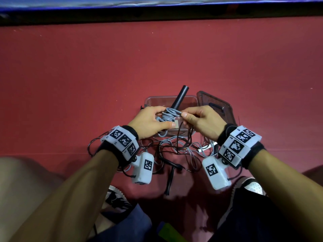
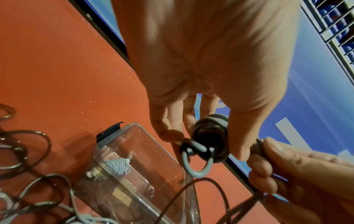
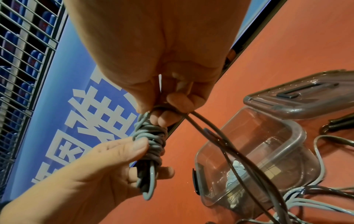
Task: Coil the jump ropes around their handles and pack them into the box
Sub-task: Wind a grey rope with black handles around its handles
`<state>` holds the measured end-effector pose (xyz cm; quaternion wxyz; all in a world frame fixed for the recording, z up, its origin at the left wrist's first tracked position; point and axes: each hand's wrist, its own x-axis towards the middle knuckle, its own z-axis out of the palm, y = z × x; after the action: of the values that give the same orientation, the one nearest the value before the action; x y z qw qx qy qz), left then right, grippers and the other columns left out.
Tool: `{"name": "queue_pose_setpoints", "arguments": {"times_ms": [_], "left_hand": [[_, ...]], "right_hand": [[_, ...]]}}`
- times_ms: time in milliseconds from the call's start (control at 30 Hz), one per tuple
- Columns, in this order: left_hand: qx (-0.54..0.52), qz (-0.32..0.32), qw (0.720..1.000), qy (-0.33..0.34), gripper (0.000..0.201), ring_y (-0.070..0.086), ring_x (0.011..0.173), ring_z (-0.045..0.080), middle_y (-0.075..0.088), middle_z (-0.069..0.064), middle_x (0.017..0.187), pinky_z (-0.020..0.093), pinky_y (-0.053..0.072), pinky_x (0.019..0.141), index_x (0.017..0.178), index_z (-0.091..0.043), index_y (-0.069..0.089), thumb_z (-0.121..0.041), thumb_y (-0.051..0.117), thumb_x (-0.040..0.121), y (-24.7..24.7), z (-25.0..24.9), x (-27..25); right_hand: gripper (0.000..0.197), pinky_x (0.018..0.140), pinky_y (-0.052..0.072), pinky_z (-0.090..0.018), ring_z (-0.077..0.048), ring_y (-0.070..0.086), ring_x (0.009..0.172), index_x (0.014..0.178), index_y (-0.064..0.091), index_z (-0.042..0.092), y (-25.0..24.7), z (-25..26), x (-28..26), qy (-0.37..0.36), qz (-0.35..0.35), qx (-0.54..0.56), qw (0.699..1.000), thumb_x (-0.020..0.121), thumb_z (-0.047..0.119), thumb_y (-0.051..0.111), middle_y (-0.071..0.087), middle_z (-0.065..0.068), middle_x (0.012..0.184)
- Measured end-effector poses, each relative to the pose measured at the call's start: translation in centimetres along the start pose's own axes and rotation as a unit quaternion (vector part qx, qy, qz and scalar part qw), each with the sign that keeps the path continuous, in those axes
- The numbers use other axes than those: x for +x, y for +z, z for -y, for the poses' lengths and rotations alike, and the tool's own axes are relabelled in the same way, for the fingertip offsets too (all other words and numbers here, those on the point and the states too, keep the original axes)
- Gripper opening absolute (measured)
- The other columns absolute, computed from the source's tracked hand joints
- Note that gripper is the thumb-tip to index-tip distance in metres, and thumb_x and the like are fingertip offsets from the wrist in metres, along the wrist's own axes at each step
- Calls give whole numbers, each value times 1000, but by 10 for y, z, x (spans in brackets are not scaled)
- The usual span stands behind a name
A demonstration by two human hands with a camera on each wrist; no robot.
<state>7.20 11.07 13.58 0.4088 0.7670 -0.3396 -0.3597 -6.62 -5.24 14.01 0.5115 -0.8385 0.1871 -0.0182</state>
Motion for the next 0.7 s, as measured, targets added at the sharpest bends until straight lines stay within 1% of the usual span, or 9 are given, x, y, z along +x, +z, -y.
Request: {"name": "queue_pose_setpoints", "arguments": {"times_ms": [67,133,267,333,400,467,533,633,700], "left_hand": [[15,-8,1000,-4,36,74,92,21,78,0,102,43,56,94,116,-23,72,-30,83,83,2,0,0],[28,-12,999,-11,35,75,87,21,78,1,99,45,58,89,113,-25,73,-37,80,81,2,1,1],[53,-7,998,-14,27,66,65,-1,77,-6,93,18,49,67,115,-25,73,-27,75,88,0,-1,2],[73,-4,997,-15,26,67,67,-1,77,-8,92,18,48,67,114,-27,73,-29,75,88,-1,-1,3],[91,-2,996,-12,28,68,67,1,77,-8,88,22,52,69,114,-29,73,-31,77,86,-2,0,3],[116,4,993,-14,32,62,59,-7,72,-15,76,20,48,65,115,-28,73,-31,80,83,-2,2,2],[135,12,991,-20,40,59,62,-13,67,-22,76,14,43,67,120,-26,71,-32,82,82,-1,4,0],[117,8,992,-35,44,73,87,10,77,-7,99,27,56,82,123,-26,69,-37,80,83,0,6,0],[90,7,995,-32,35,74,81,16,78,-3,94,41,60,84,115,-31,71,-38,79,82,2,5,-1]], "right_hand": [[21,62,41,-15,-2,55,60,91,76,19,1,2,-1,-3,-16,2,1000,101,21,58,67,3,69],[12,66,47,-17,-7,60,65,96,76,15,3,7,-1,-9,-45,35,998,96,15,64,73,-6,77],[9,73,54,-26,-21,64,73,89,71,13,4,11,-1,-27,-67,112,991,90,4,70,73,-20,85],[9,77,56,-31,-20,65,74,86,72,11,5,12,-2,-31,-69,131,988,90,4,69,73,-20,84],[7,74,56,-26,-15,65,72,86,71,7,6,14,-2,-31,-69,155,985,91,2,68,72,-17,79],[8,70,54,-24,-12,64,67,85,70,6,5,17,-2,-31,-70,185,980,90,1,68,71,-15,78],[8,71,55,-30,-15,64,69,83,71,8,2,16,-1,-30,-75,207,975,90,4,70,72,-16,78],[15,68,52,-24,-15,63,68,80,71,12,0,12,-1,-9,-57,189,980,89,-1,70,72,-11,77],[17,74,53,-27,-20,64,74,80,70,13,4,11,-2,9,-24,175,984,87,-3,70,72,-11,78]]}}
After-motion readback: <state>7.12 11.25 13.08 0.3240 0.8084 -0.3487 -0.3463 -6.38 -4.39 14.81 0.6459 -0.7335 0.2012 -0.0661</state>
